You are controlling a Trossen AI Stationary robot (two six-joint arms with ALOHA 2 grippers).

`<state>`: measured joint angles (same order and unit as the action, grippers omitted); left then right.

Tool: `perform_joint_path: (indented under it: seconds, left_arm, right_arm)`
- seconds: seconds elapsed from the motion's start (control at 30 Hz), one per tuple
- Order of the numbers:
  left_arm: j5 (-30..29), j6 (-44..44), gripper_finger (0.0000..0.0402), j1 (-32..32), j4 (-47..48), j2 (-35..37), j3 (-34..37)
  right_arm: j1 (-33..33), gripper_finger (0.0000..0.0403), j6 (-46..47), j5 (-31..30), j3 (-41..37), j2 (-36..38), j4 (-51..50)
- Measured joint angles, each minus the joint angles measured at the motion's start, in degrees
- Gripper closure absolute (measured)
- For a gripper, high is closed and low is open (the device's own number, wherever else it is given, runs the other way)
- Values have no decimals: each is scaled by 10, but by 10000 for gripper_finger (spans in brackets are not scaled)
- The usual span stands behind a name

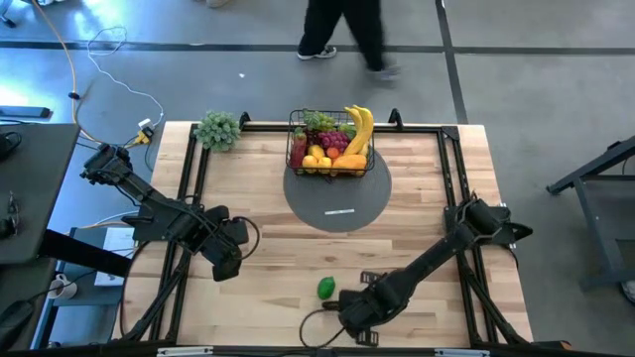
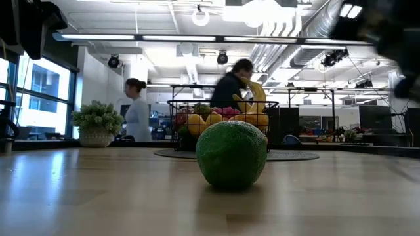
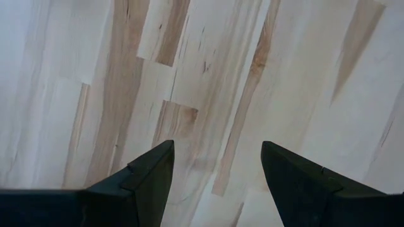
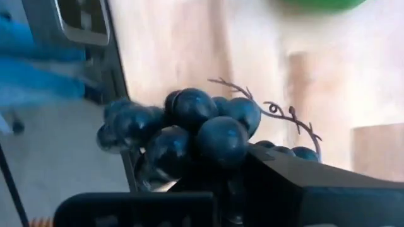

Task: Build produce basket
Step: Put the grapes into the wire basket

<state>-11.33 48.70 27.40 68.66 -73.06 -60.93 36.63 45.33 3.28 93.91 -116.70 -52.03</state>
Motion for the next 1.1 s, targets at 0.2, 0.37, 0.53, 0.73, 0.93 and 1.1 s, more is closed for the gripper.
perform_joint_path:
  seconds: [0.2, 0.37, 0.53, 0.73, 0.93, 1.1]
  left_arm:
    - [0, -49, 174, 0, 0, 0, 0]
    - [1, -59, 174, 0, 0, 0, 0]
    - [2, -58, 174, -1, 0, 0, 0]
    - [3, -38, 174, -12, 1, 0, 0]
    - [-3, -21, 174, -39, -1, 0, 0]
    - [-11, 5, 174, -79, -2, 0, 0]
  right_arm:
    - [-29, 402, 12, -55, 0, 38, 0]
    - [-66, 402, -5, -104, 0, 66, 0]
    - [-114, 403, -70, -140, 1, 88, 5]
    - [-186, 403, -200, -176, 1, 103, 12]
    - [-260, 403, -390, -196, 1, 107, 55]
    - [-320, 403, -556, -196, 1, 107, 95]
